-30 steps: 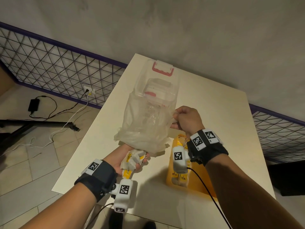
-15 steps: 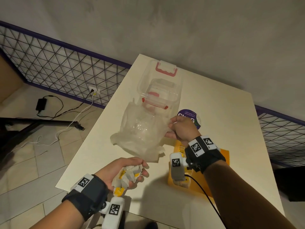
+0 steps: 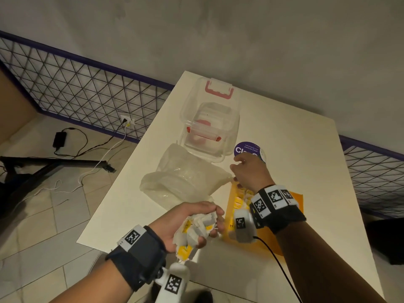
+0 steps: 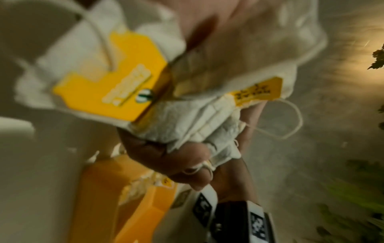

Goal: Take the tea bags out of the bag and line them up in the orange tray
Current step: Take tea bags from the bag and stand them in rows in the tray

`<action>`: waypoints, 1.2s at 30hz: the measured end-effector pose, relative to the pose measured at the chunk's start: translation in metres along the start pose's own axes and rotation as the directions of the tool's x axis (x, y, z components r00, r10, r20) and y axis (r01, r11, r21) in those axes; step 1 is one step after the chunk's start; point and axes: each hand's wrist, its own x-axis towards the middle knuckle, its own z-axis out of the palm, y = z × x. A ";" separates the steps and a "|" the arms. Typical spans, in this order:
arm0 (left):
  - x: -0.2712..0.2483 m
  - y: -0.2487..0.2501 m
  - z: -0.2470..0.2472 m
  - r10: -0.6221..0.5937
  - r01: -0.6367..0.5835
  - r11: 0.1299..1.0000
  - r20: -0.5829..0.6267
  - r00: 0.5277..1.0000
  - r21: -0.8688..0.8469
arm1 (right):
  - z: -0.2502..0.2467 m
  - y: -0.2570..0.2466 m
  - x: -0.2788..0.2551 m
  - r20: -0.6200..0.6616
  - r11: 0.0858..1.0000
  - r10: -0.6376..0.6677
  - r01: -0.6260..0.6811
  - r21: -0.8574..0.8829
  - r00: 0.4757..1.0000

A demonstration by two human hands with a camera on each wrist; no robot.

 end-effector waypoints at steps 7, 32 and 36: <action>0.034 0.022 0.033 0.129 -0.142 0.976 -0.089 0.988 -0.162 | -0.028 0.022 -0.046 -0.142 0.953 -0.297 0.302 0.010 0.944; 0.069 0.014 0.033 0.426 -0.503 0.805 -0.285 0.859 -0.315 | -0.005 0.047 -0.102 0.345 0.810 0.064 -0.251 0.531 0.936; 0.069 0.015 0.026 0.390 -0.479 0.826 -0.312 0.866 -0.297 | -0.021 0.051 -0.101 0.263 0.830 0.089 -0.217 0.514 0.961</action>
